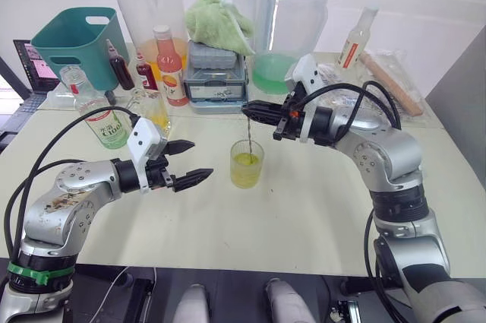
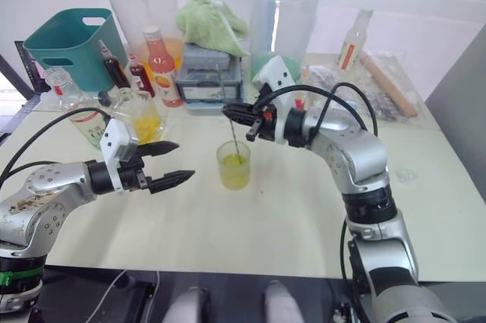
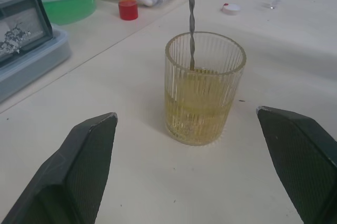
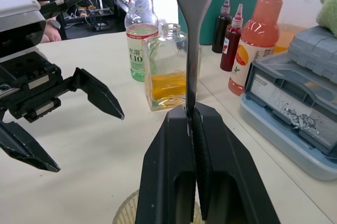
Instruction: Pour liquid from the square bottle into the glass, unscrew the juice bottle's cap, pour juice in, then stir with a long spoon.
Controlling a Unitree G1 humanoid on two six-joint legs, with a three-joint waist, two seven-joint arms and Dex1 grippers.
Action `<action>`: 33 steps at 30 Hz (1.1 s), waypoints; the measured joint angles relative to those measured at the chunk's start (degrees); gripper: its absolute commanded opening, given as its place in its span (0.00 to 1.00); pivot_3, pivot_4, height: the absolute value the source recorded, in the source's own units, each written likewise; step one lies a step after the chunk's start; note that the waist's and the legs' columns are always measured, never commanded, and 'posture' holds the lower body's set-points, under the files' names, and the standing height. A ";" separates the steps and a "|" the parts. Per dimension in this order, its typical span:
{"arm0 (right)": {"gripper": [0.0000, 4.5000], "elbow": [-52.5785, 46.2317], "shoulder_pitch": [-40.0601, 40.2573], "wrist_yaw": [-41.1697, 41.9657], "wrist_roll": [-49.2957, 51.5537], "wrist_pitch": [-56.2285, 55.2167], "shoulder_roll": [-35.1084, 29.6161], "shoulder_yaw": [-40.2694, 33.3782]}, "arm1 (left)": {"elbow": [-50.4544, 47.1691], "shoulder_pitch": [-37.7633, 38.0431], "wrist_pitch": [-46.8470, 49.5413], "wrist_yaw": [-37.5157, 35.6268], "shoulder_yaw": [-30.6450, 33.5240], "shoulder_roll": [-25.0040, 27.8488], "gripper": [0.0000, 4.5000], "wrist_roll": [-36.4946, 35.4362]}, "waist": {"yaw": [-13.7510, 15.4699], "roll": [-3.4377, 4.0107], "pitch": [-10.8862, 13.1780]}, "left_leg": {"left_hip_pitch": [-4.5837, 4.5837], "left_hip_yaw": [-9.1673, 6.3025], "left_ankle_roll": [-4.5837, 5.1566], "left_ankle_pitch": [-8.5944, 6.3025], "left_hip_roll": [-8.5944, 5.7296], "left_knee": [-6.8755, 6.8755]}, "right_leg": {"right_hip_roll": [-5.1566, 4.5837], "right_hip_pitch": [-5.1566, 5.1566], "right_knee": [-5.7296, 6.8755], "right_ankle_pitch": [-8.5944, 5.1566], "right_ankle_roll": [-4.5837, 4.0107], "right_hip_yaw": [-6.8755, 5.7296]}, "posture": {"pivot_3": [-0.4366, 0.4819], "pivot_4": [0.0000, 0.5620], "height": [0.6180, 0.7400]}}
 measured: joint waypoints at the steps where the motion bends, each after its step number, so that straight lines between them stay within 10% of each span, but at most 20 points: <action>1: 0.00 -0.38 0.01 -0.02 0.22 0.59 -0.29 -0.19 | 0.15 0.00 -0.34 -0.14 0.00 0.00 1.00 0.14 | 0.00 0.00 0.00 | 0.00 0.00 0.00 0.00 0.00 0.00 | 0.00 0.00 0.00 0.00 0.00 0.00 | 0.48 0.27 0.83; 33: 0.00 -0.08 0.43 -3.32 1.90 -1.76 6.31 -1.53 | 4.24 1.21 -5.64 -2.83 -1.13 -0.59 1.00 3.16 | -0.03 0.00 0.00 | 0.00 0.00 0.00 0.00 0.00 0.00 | 0.00 -0.01 0.01 0.00 0.00 0.00 | 0.48 0.27 0.83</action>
